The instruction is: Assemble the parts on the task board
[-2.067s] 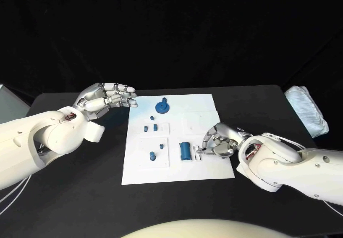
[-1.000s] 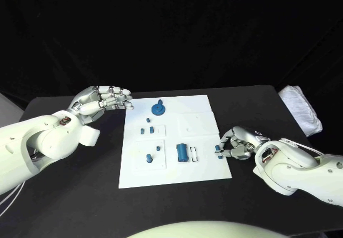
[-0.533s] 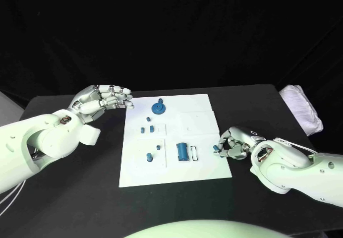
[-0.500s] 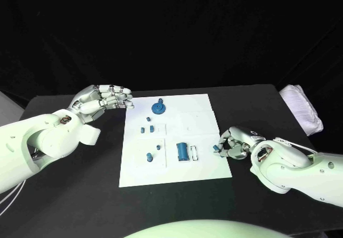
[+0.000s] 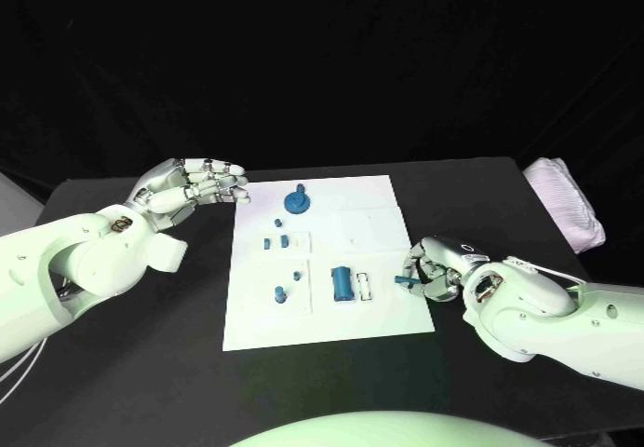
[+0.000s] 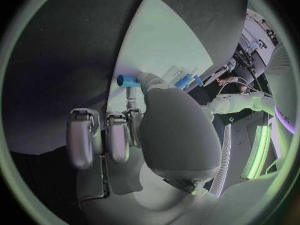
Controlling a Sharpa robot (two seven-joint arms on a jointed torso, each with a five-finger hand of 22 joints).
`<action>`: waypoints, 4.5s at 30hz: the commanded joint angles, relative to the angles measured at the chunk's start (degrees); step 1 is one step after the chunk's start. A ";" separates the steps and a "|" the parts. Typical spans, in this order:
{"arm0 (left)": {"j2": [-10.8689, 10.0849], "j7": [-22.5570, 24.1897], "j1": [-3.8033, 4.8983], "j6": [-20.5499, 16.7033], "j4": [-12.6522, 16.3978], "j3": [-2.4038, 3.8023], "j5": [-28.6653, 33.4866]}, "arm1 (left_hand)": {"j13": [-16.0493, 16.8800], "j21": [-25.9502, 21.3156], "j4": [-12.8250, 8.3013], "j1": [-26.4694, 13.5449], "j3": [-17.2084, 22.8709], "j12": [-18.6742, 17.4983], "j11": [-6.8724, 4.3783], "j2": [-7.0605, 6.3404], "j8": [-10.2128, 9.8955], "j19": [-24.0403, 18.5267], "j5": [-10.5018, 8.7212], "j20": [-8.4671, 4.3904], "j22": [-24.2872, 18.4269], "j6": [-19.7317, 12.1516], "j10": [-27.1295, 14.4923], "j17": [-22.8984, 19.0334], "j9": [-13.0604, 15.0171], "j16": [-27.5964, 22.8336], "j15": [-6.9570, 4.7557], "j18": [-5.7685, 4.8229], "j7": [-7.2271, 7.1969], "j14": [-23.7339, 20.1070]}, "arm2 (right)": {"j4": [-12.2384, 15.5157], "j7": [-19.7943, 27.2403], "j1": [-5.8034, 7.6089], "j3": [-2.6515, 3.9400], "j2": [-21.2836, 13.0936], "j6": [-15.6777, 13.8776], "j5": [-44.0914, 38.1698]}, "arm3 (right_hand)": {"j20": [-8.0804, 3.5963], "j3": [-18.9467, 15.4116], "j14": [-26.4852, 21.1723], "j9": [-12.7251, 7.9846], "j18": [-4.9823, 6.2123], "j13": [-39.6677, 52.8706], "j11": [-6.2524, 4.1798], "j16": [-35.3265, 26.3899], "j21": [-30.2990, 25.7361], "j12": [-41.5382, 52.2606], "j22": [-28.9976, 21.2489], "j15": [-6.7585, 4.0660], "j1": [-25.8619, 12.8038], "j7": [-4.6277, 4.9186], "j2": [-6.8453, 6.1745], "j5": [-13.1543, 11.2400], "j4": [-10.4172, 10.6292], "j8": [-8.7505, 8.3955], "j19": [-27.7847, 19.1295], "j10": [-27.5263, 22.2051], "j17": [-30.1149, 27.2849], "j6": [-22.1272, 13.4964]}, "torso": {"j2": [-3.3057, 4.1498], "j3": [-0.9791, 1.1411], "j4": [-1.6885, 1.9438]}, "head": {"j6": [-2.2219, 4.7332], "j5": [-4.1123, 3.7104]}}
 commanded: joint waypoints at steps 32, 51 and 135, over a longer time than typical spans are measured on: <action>-0.21 0.48 0.00 0.61 0.57 0.04 -0.03 | 0.09 -0.22 0.18 -0.14 -0.05 -0.06 -0.28 0.22 -0.18 0.36 0.15 -0.06 -0.14 -0.08 -0.12 0.14 -0.04 0.19 -0.04 0.71 -0.07 -0.36 | 2.46 -0.05 1.51 -0.46 6.21 -1.25 12.77 | -0.91 9.83 5.44 2.28 -1.52 13.25 -1.28 1.01 2.89 5.47 14.24 -1.07 -17.23 -1.26 0.50 -0.81 -3.46 2.96 5.20 4.55 12.88 1.44 | 0.00 -0.03 -0.01 | -0.19 0.17; -0.26 0.26 0.01 0.83 0.60 0.04 -0.03 | 0.11 -0.28 0.20 -0.15 -0.08 -0.01 -0.30 0.21 -0.16 0.41 0.14 -0.06 -0.18 -0.03 -0.02 0.18 -0.03 0.21 -0.05 0.71 -0.10 -0.39 | -0.15 -3.54 1.08 -0.45 9.19 -1.93 10.14 | -0.95 9.36 5.58 2.39 -1.59 13.56 -1.36 1.32 3.27 6.09 14.33 -1.12 -18.28 -1.35 0.87 -0.47 -3.35 3.20 5.28 4.79 13.58 1.72 | 0.06 0.07 0.03 | -0.46 0.24; 0.31 0.47 -0.06 0.25 -1.40 0.02 0.46 | 0.10 -0.59 0.48 -0.34 -0.14 0.01 -0.31 0.33 -0.14 0.58 0.13 -0.06 -0.40 0.06 0.07 0.33 -0.03 0.28 -0.04 0.69 -0.09 -0.58 | -0.07 13.48 1.92 0.03 7.08 -18.87 13.47 | 1.51 -21.76 2.55 -0.55 2.88 3.67 1.90 -6.33 -23.97 -14.63 6.60 1.58 -10.66 2.32 3.56 -9.01 -2.91 -0.61 -1.83 -4.85 1.51 -6.59 | -0.32 -0.10 -0.11 | 0.45 0.40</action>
